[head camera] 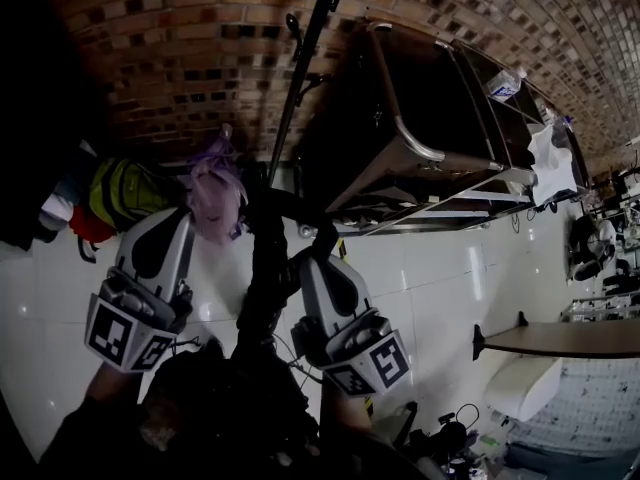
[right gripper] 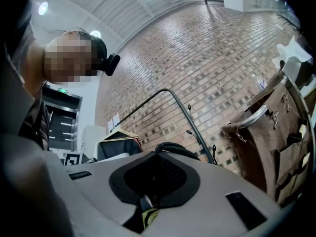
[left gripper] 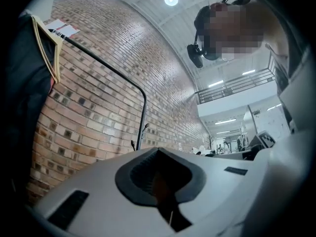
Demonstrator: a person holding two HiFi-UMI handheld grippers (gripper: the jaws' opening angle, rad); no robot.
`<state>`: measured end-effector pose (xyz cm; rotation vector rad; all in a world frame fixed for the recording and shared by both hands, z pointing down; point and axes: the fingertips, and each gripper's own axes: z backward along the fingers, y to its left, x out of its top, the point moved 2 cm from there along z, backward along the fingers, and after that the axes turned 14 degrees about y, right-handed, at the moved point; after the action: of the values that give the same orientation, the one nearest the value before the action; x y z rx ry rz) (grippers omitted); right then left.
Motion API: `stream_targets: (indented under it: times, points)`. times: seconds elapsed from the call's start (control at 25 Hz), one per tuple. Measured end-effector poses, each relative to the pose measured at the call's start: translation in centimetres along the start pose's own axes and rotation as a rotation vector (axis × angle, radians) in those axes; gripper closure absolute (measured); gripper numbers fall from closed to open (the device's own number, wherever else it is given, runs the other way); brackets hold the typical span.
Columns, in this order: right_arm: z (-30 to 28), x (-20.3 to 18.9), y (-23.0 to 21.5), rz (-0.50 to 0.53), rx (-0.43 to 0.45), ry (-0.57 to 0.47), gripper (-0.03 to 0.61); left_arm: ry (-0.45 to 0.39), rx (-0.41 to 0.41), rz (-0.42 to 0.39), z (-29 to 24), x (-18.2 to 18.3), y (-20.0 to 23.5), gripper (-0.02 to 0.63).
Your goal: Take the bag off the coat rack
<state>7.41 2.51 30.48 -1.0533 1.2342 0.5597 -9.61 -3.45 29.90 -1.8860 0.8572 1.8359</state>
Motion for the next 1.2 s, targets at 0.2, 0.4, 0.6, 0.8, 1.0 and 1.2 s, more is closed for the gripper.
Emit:
stream_targets:
  times: [0.2,0.4,0.6,0.8,1.0,1.2]
  points:
    - [0.9,-2.0,4.6,0.0,-0.003,-0.002,0.561,-0.017,0.043,-0.007,6.5,-0.5,0.7,0.588]
    - [3.0,-3.5,7.5,-0.049,-0.018,-0.02,0.561,-0.028,0.077,-0.014,11.9,-0.7,0.2,0.588]
    - [4.5,-5.7,11.1,-0.02,-0.033,0.014,0.561,-0.033,0.081,-0.01,16.4,-1.0,-0.9,0.588]
    - [5.9,-7.6,13.6,-0.025,-0.036,0.035,0.562,-0.034,0.075,-0.012,19.2,-1.5,-1.8,0.588]
    - [7.2,-9.0,15.2,-0.024,-0.05,0.053,0.563,-0.022,0.059,-0.018,20.7,-2.1,-2.7,0.588]
    - [7.9,-9.0,16.6,-0.012,-0.057,0.044,0.562,0.017,0.053,-0.096,21.5,-2.6,-4.2,0.588]
